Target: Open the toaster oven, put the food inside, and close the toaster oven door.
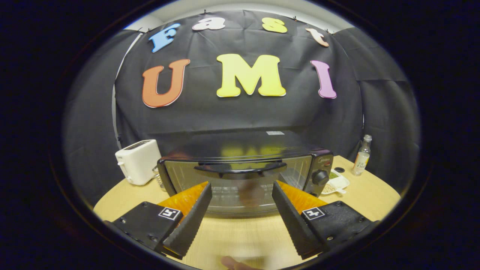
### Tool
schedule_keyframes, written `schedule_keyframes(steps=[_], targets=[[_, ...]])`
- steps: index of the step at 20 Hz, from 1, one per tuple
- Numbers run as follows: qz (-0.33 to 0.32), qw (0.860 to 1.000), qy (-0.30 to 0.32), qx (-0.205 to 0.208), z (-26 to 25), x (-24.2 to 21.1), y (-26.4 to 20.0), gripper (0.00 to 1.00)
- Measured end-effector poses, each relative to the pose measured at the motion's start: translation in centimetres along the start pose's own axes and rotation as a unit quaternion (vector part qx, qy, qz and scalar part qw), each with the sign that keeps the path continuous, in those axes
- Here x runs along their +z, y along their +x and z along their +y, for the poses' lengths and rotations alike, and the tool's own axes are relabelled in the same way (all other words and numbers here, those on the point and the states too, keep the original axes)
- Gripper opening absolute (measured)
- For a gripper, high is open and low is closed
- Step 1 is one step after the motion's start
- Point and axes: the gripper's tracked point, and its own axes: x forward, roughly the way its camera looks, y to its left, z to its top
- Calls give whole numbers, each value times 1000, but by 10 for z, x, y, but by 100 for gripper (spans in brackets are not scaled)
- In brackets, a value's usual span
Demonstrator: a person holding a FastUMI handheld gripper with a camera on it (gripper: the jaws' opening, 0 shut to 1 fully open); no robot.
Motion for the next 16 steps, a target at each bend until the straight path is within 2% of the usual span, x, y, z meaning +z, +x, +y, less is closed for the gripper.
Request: schedule_keyframes(steps=[7,11,16], targets=[[-29,1000,-6,4,2,35,-48,100],[-59,998,0,30,7,62,-109,100],[-101,994,-7,40,-8,92,-192,100]])
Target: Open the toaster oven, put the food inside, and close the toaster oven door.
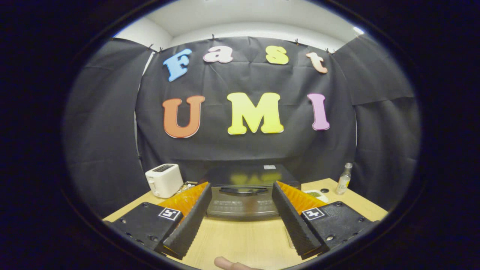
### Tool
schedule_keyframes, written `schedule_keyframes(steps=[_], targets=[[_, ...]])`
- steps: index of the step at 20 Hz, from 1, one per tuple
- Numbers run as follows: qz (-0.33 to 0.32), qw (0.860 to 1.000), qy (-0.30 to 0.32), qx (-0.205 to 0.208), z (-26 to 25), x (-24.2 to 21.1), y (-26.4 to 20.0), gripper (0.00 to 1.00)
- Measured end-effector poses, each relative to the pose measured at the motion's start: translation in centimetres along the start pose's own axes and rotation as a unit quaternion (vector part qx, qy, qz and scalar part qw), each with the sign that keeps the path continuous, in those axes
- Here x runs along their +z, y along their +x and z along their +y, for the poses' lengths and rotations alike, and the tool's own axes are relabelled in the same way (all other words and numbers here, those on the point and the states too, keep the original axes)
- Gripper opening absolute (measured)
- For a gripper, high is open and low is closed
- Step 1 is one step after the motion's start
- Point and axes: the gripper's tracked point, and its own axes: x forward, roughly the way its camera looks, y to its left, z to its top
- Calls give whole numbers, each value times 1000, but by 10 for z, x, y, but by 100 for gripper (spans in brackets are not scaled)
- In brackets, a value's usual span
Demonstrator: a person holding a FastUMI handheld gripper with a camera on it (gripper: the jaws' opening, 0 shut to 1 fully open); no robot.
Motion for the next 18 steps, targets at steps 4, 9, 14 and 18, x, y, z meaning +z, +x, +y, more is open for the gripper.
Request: schedule_keyframes(steps=[4,9,14,18], targets=[[-28,1000,7,-1,-18,30,-59,100],[-58,998,3,-1,-35,65,-117,100],[-96,995,-29,7,-42,92,-159,100],[-94,995,-31,16,-44,93,-177,100]])
